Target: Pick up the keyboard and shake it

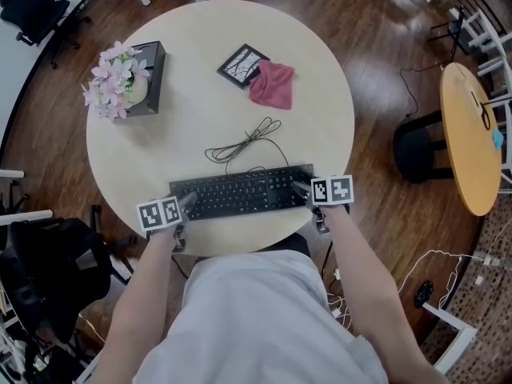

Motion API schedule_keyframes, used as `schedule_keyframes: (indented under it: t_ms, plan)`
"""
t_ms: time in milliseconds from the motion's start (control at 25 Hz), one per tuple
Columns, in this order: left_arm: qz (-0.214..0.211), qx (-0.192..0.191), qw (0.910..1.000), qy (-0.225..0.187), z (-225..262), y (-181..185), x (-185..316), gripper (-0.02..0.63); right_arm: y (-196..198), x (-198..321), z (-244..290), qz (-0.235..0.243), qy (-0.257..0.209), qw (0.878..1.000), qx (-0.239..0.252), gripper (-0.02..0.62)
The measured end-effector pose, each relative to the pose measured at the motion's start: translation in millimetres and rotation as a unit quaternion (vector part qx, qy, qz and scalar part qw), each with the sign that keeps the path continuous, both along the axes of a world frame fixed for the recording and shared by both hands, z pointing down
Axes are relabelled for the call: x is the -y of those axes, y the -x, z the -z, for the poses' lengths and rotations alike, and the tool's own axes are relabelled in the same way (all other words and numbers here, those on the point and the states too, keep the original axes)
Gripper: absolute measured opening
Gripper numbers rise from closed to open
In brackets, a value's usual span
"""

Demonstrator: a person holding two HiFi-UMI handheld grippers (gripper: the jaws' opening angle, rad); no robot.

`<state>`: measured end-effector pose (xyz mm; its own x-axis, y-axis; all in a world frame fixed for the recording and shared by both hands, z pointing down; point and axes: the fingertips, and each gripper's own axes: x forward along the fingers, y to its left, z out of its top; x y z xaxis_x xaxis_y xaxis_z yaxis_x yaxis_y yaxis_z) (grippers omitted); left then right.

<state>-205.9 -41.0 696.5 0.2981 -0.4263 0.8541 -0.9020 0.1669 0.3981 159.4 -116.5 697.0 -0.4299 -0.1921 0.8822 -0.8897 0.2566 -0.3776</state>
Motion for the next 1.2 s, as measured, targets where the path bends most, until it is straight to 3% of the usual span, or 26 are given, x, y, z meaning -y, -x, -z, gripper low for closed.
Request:
schedule_keyframes:
  t_ms: [320, 640, 1000, 1200]
  plan:
    - [0.012, -0.028, 0.9993, -0.02, 11.6, -5.9, -10.7, 0.344, -2.0, 10.4, 22.6, 0.005, -0.049, 0.999, 0.013, 0.31]
    - [0.009, -0.034, 0.9918, -0.123, 61.8, -5.1, 16.0, 0.328, 4.7, 48.5, 93.9, 0.033, -0.18, 0.983, 0.034, 0.304]
    - [-0.009, -0.024, 0.9586, -0.284, 150.5, 2.4, 63.3, 0.327, 4.8, 67.1, 181.2, 0.013, -0.343, 0.938, 0.045, 0.305]
    - [-0.027, -0.009, 0.9336, -0.357, 202.1, 9.0, 80.0, 0.327, 7.9, 67.5, 237.5, -0.01, -0.433, 0.899, 0.065, 0.304]
